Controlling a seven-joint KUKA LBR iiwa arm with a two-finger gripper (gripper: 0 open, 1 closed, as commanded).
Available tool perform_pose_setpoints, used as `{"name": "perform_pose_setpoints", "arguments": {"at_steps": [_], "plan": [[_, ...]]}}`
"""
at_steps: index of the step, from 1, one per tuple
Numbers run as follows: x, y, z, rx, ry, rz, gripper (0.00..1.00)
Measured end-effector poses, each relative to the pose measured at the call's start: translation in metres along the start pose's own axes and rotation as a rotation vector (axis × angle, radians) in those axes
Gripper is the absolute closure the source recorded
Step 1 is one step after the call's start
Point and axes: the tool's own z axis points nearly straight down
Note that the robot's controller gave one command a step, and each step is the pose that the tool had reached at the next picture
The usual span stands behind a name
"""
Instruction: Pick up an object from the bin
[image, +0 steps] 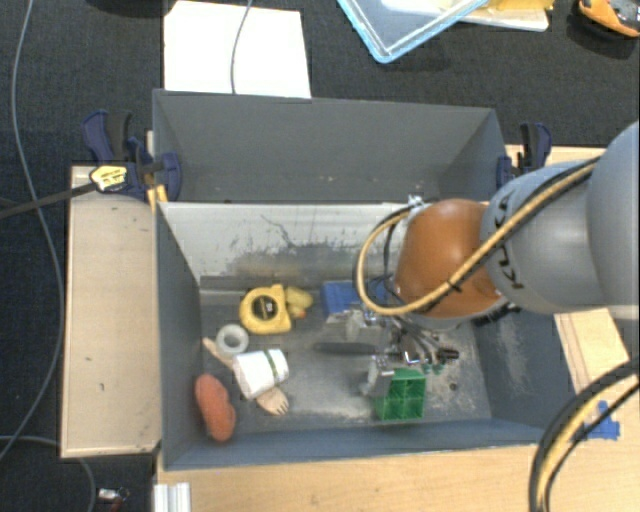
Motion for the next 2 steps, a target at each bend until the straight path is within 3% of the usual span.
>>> {"name": "perform_pose_setpoints", "arguments": {"at_steps": [1, 2], "plan": [[0.0036, -0.0353, -0.0004, -0.002, -0.001, -0.098, 1.0], [0.0036, -0.0352, -0.0004, -0.003, -0.001, -0.096, 1.0]]}}
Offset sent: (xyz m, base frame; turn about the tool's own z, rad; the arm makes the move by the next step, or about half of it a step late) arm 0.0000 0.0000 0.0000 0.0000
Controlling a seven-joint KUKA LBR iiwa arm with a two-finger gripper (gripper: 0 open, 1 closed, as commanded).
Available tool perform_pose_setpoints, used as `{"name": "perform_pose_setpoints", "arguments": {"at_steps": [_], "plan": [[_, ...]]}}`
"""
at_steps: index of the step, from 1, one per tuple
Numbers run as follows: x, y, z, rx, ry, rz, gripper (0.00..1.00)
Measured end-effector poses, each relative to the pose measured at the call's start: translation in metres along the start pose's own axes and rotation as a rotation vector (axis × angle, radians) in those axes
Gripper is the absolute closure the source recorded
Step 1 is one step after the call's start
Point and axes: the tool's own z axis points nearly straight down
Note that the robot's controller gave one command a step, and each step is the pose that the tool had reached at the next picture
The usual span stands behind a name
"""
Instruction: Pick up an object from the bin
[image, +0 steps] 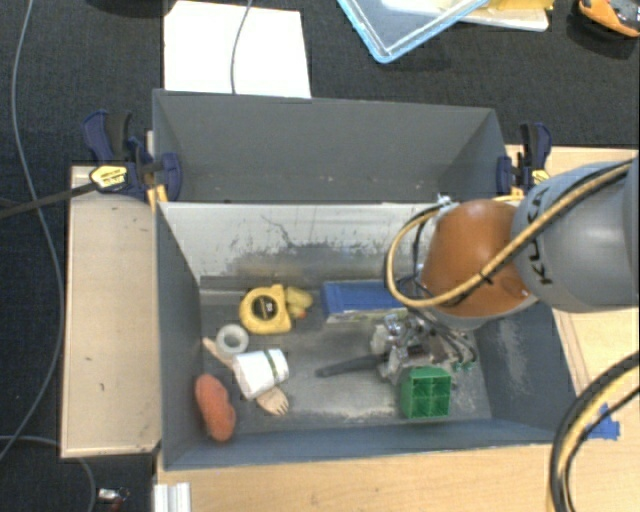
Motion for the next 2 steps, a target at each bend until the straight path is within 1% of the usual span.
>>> {"name": "perform_pose_setpoints", "arguments": {"at_steps": [1, 2], "plan": [[-0.004, -0.001, -0.061, 0.0, 0.003, 0.006, 1.0], [-0.005, -0.01, -0.137, -0.002, 0.008, -0.017, 1.0]]}}
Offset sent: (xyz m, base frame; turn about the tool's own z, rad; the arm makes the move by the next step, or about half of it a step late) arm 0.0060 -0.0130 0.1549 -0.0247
